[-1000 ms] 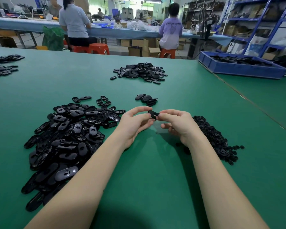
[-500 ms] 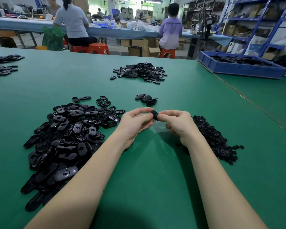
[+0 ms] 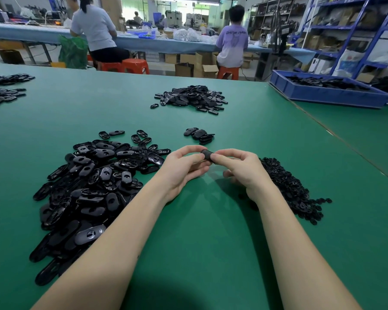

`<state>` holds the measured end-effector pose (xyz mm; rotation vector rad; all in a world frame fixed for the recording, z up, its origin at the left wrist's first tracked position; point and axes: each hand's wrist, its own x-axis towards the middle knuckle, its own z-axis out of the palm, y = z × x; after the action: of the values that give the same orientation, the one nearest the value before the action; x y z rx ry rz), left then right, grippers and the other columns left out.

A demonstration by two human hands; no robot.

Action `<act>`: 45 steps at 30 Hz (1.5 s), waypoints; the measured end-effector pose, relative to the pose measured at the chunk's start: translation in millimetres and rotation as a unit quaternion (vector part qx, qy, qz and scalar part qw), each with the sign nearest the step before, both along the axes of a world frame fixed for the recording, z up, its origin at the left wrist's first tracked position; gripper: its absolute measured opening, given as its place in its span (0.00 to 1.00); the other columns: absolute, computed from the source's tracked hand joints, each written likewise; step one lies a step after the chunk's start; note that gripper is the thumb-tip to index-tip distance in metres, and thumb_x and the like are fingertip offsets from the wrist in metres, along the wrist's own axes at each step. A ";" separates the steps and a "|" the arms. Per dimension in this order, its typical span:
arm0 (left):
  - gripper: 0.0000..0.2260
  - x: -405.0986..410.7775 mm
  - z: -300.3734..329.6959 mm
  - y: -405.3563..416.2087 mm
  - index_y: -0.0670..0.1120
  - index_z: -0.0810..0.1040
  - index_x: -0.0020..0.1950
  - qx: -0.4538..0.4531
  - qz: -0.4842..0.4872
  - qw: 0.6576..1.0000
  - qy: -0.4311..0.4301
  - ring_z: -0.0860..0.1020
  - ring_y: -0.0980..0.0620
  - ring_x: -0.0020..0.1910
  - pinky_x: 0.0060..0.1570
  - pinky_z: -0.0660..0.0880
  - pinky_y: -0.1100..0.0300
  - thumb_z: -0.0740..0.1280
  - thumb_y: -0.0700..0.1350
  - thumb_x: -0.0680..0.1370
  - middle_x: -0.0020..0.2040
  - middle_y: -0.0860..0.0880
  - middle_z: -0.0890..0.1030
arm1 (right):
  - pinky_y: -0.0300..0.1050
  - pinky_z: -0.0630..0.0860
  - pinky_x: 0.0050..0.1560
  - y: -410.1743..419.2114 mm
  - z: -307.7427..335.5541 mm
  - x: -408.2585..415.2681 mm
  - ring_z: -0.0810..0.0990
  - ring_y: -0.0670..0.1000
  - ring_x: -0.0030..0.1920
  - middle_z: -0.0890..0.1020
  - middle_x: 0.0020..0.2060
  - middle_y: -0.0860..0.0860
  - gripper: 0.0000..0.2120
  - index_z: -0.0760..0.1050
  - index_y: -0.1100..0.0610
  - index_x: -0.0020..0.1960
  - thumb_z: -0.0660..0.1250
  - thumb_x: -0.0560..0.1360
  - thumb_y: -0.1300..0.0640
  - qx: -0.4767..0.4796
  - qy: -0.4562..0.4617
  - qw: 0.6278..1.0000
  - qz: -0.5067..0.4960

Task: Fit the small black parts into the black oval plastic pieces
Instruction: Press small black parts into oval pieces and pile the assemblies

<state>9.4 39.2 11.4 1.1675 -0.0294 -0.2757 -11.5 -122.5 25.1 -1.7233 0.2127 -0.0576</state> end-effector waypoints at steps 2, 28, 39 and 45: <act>0.07 0.0 0.2 -0.1 0.42 0.78 0.52 0.006 -0.004 1.000 -0.001 0.84 0.51 0.41 0.45 0.81 0.63 0.67 0.31 0.78 0.44 0.43 0.85 | 0.30 0.68 0.26 0.5 -0.2 0.0 0.72 0.41 0.24 0.85 0.33 0.44 0.04 0.85 0.52 0.43 0.79 0.72 0.53 -0.016 -0.012 1.000 0.014; 0.08 -2.1 -5.6 -5.2 0.45 0.78 0.47 0.176 0.036 0.982 -0.055 0.81 0.51 0.37 0.47 0.79 0.58 0.71 0.33 0.76 0.44 0.42 0.84 | 0.36 0.70 0.37 -2.4 -9.7 6.0 0.75 0.40 0.30 0.83 0.31 0.42 0.05 0.84 0.52 0.40 0.78 0.71 0.53 -0.121 -0.037 0.992 0.002; 0.08 2.1 -11.5 -10.5 0.47 0.80 0.45 0.203 0.080 0.974 -0.059 0.83 0.52 0.39 0.52 0.80 0.56 0.73 0.35 0.74 0.41 0.46 0.85 | 0.26 0.68 0.30 2.1 -14.9 8.9 0.76 0.35 0.27 0.82 0.27 0.40 0.07 0.82 0.51 0.37 0.79 0.70 0.55 -0.137 -0.062 0.988 -0.023; 0.10 1.8 -12.9 -5.3 0.48 0.78 0.51 0.187 0.062 0.974 -0.111 0.85 0.53 0.42 0.52 0.79 0.57 0.72 0.35 0.75 0.42 0.47 0.87 | 0.38 0.72 0.38 4.4 -15.4 9.0 0.77 0.38 0.29 0.83 0.29 0.41 0.04 0.83 0.50 0.40 0.78 0.71 0.54 -0.102 -0.081 0.991 -0.038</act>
<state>11.2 33.9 -1.5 1.5644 -0.1034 -0.0366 -2.6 -118.1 9.8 -1.9030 0.1573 -0.2828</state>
